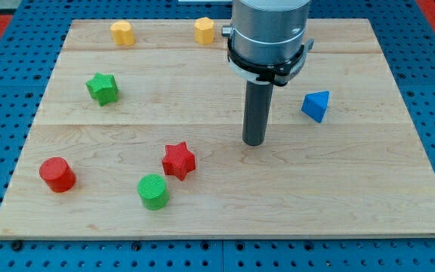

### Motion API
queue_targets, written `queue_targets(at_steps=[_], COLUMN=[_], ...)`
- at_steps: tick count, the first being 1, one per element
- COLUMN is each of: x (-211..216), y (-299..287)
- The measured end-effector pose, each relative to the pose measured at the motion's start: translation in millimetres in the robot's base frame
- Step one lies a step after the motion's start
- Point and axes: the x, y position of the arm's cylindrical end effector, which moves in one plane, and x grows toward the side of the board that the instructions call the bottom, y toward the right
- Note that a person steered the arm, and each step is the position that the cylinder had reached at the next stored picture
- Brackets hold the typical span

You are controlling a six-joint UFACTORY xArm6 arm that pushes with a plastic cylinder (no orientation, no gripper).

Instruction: Push the red star along with green circle a bit down

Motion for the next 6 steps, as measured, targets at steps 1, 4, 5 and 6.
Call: queue_targets(at_steps=[1,4,5,6], x=[3,26,8,-18], y=[-28,-125,-125,-193])
